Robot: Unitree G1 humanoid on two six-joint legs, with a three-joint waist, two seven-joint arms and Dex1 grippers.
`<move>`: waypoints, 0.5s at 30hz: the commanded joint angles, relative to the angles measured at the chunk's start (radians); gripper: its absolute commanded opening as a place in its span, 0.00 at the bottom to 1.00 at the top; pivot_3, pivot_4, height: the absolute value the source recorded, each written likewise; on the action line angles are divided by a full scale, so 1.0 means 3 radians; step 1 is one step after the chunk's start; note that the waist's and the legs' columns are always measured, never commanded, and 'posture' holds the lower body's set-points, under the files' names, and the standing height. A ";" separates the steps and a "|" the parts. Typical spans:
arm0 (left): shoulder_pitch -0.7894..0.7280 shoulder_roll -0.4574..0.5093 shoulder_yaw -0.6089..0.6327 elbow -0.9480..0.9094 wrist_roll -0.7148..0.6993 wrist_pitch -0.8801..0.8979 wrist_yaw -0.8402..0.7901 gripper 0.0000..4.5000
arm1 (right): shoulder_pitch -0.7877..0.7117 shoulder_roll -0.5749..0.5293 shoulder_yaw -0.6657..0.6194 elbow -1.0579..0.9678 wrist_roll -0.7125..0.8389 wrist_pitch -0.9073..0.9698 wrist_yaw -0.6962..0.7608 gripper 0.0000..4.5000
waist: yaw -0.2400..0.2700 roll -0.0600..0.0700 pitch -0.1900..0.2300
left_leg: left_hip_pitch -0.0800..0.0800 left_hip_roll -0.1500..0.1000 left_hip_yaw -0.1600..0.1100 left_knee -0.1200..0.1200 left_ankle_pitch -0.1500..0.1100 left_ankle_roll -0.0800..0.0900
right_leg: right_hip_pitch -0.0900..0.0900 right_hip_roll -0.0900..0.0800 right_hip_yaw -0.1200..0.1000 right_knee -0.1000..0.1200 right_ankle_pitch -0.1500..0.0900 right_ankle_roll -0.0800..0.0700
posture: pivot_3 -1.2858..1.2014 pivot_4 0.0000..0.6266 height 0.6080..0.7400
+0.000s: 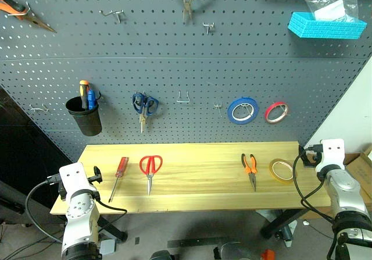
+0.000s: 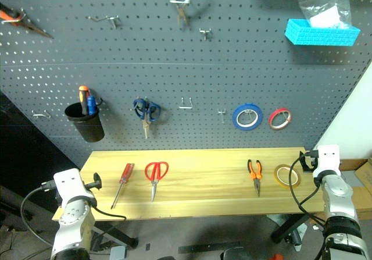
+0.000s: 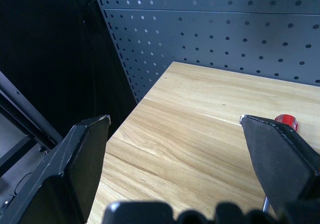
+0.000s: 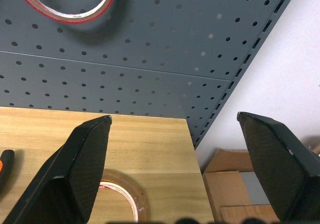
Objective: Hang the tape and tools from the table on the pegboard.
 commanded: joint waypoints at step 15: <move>0.0196 -0.0034 0.0065 -0.0470 -0.0077 -0.0114 -0.0033 1.00 | 0.0098 -0.0010 0.0193 -0.0537 -0.0002 -0.0037 0.0299 0.92 | 0.0000 0.0000 0.0001 | 0.0000 0.0001 0.0000 0.0000 0.0000 0.0000 | 0.0000 0.0000 0.0000 0.0000 0.0000 0.0000 | 0.49 0.02 1.00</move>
